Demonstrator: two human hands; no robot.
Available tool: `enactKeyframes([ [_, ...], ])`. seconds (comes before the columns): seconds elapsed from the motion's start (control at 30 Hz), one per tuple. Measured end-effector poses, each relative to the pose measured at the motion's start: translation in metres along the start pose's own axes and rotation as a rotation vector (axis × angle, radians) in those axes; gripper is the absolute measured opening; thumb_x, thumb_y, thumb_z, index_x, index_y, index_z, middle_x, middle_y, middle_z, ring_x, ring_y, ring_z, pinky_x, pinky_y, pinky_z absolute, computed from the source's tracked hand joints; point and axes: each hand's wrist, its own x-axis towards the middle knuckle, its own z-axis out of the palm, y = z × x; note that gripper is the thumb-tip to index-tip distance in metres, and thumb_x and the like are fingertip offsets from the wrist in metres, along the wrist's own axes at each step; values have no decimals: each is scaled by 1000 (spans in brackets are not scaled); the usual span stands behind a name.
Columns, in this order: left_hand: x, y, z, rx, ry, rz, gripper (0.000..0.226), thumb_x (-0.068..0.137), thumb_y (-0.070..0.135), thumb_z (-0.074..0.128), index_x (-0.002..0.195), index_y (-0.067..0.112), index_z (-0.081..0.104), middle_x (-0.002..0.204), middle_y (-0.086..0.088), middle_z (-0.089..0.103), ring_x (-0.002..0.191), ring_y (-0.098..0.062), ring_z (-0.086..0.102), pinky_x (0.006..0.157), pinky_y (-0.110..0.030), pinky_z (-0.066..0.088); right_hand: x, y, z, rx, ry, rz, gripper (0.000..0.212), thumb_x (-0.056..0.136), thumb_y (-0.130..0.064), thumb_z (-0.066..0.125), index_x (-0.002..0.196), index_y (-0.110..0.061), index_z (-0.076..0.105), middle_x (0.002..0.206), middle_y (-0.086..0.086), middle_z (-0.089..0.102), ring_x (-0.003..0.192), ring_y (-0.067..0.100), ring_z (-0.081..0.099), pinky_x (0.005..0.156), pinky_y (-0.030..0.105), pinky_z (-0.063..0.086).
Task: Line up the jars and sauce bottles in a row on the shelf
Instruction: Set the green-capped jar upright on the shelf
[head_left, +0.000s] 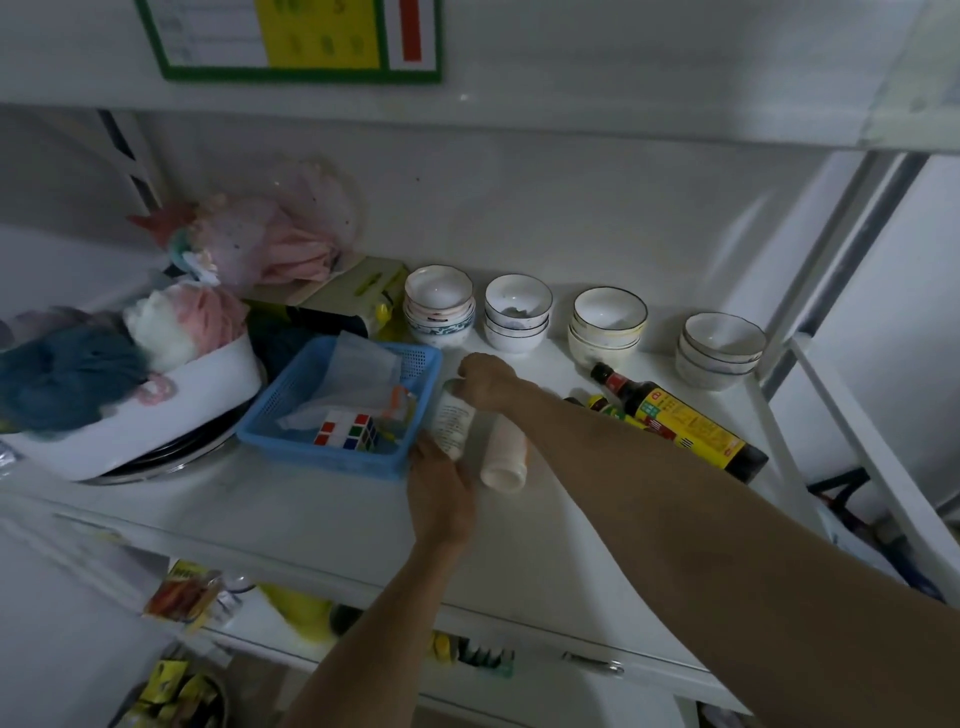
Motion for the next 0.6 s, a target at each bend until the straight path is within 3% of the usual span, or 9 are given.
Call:
enactKeyframes([
  [0.1, -4, -1, -2, -72, 4, -15, 60, 93, 12, 52, 145, -3, 25, 135, -24, 47, 114, -34, 58, 90, -36, 53, -6, -1, -5, -12, -3, -18, 43, 94, -34, 55, 116, 2, 62, 122, 19, 62, 103, 31, 60, 73, 30, 38],
  [0.23, -7, -3, -7, -151, 20, -48, 57, 89, 4, 55, 140, -1, 30, 132, -23, 49, 107, -34, 61, 87, -39, 56, -24, -6, -11, 1, 17, -70, 47, 92, -35, 61, 127, -4, 57, 127, 18, 55, 116, 32, 56, 84, 32, 43],
  [0.33, -13, -3, -11, -121, 10, -43, 58, 89, 6, 55, 141, 0, 29, 133, -22, 48, 107, -35, 61, 86, -41, 57, -40, -8, -14, 44, -1, -108, 46, 93, -26, 62, 129, -1, 50, 129, 19, 58, 118, 32, 55, 74, 26, 34],
  [0.43, -17, -6, -15, -3, 7, -32, 60, 91, 15, 55, 143, 2, 28, 133, -20, 50, 107, -32, 63, 83, -38, 56, -51, -12, -18, 51, -4, -146, 48, 89, -25, 68, 128, -4, 50, 126, 16, 60, 116, 31, 57, 68, 24, 36],
  [0.6, -19, -6, -22, 78, -15, 5, 40, 92, 22, 55, 127, 3, 47, 129, -18, 55, 104, -28, 64, 80, -33, 54, -67, -26, -19, -71, -4, -192, 64, 81, -37, 74, 137, -18, 50, 126, 18, 48, 116, 33, 51, 93, 35, 45],
])
